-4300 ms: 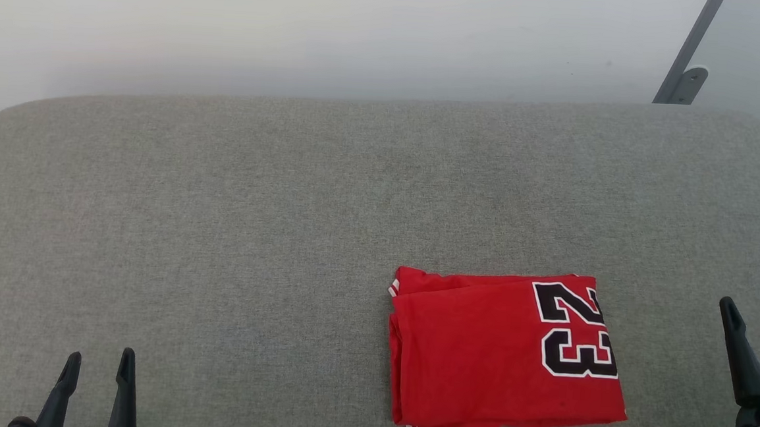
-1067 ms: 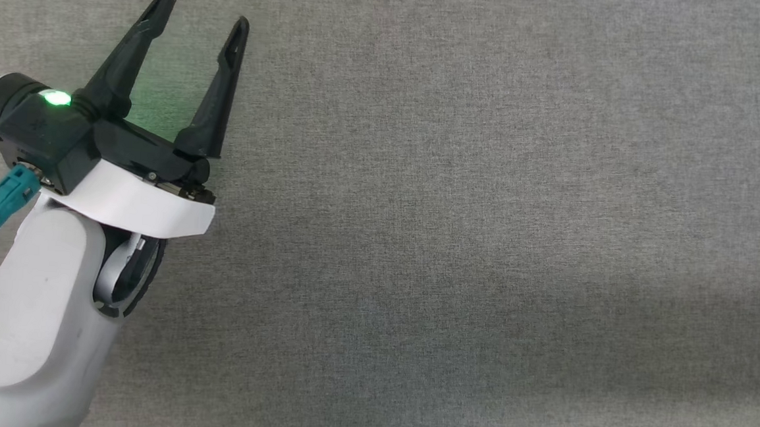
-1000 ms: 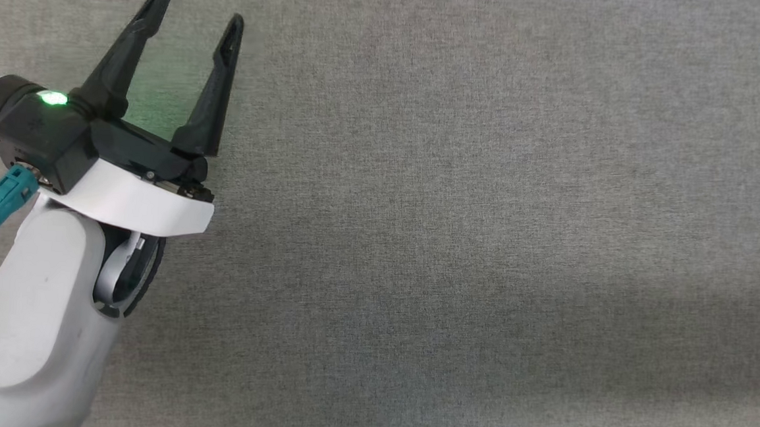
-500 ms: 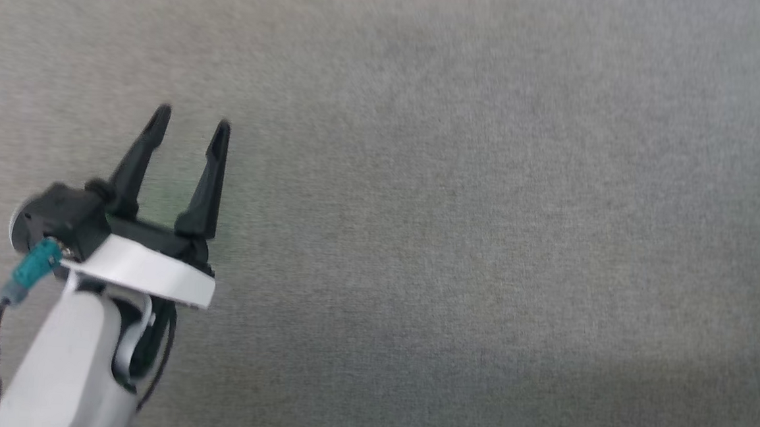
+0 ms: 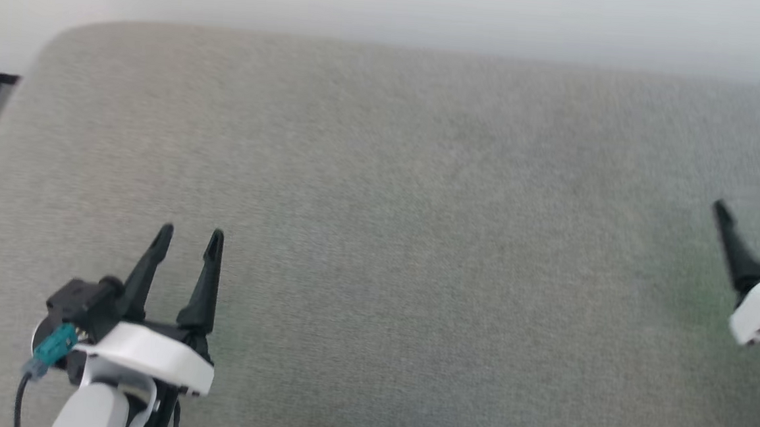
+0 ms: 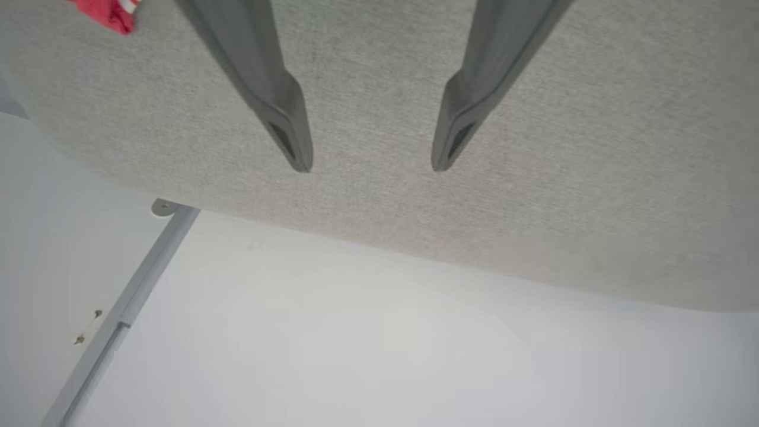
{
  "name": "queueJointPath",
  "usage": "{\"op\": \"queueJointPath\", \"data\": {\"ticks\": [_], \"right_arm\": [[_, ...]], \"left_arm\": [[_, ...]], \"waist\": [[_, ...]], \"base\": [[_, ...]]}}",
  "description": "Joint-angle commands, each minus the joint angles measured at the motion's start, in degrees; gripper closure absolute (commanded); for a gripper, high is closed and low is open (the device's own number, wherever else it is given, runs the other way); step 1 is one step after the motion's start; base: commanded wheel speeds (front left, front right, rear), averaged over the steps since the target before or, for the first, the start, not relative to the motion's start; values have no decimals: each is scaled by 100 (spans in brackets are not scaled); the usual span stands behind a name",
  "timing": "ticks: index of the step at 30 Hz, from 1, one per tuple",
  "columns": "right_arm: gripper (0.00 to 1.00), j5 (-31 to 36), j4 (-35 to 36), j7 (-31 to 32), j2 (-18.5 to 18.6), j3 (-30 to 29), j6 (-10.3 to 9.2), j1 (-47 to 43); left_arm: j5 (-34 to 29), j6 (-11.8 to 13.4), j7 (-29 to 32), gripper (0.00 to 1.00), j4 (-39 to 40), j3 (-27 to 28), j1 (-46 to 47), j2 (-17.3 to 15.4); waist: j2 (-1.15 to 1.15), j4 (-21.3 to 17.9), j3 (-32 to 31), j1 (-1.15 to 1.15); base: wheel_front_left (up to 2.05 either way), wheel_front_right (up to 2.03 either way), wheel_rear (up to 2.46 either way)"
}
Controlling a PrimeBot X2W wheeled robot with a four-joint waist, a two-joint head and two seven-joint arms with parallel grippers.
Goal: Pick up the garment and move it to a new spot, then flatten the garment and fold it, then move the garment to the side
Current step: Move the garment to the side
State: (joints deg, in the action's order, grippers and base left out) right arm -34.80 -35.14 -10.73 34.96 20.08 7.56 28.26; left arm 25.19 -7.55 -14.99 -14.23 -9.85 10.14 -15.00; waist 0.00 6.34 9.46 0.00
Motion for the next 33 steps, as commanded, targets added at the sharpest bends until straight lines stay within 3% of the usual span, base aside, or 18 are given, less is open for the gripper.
{"op": "queueJointPath", "data": {"ticks": [1, 8, 14, 33], "right_arm": [[0, -31, 22, -46, -32, 10, -15, -103], [0, -231, 262, -279, -576, 155, -15, -554], [0, -149, 455, -422, -932, -53, -15, -816], [0, 528, 1936, -250, -1511, -1764, -12, -2646]], "left_arm": [[42, 15, -26, 0, -8, 18, -70, 2], [94, 14, -26, 0, 12, 339, -678, 31], [29, 15, -26, 0, 118, 605, -1082, 100], [-219, 14, -26, 0, 658, 768, -1561, 215]], "waist": [[0, 196, -237, 0], [0, 150, -641, 0], [0, 5, -771, 0], [0, 91, -960, 0]], "base": [[0, 0, 0], [0, 0, 0], [0, 0, 0], [0, 0, 0]]}}
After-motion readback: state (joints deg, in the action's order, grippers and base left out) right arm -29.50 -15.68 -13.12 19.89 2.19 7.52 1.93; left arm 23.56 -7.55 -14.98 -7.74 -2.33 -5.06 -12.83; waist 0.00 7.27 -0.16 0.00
